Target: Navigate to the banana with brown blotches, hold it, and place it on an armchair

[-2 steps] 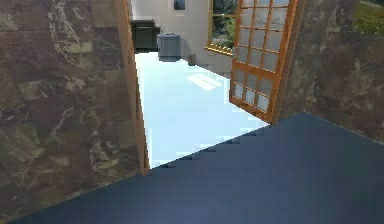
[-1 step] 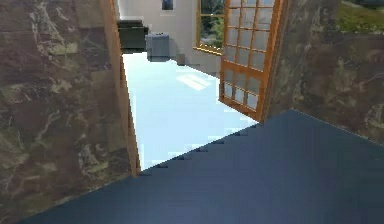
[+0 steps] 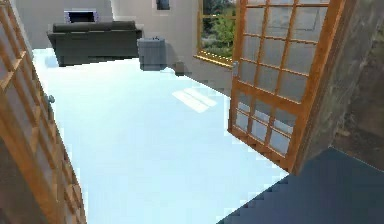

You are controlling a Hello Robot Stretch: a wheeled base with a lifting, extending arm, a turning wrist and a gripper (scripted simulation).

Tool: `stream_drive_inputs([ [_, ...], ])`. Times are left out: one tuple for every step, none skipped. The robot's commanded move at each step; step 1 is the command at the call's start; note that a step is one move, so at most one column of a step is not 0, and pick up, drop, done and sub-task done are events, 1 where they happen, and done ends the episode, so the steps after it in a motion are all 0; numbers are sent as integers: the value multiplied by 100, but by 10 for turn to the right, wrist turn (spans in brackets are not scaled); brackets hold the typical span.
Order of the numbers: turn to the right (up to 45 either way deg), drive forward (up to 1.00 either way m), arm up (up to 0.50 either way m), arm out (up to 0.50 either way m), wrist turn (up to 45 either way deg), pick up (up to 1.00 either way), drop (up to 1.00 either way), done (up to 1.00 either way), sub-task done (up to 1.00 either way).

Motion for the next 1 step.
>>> stream_drive_inputs([
  [0, 55, 0, 0, 0, 0, 0, 0, 0],
])
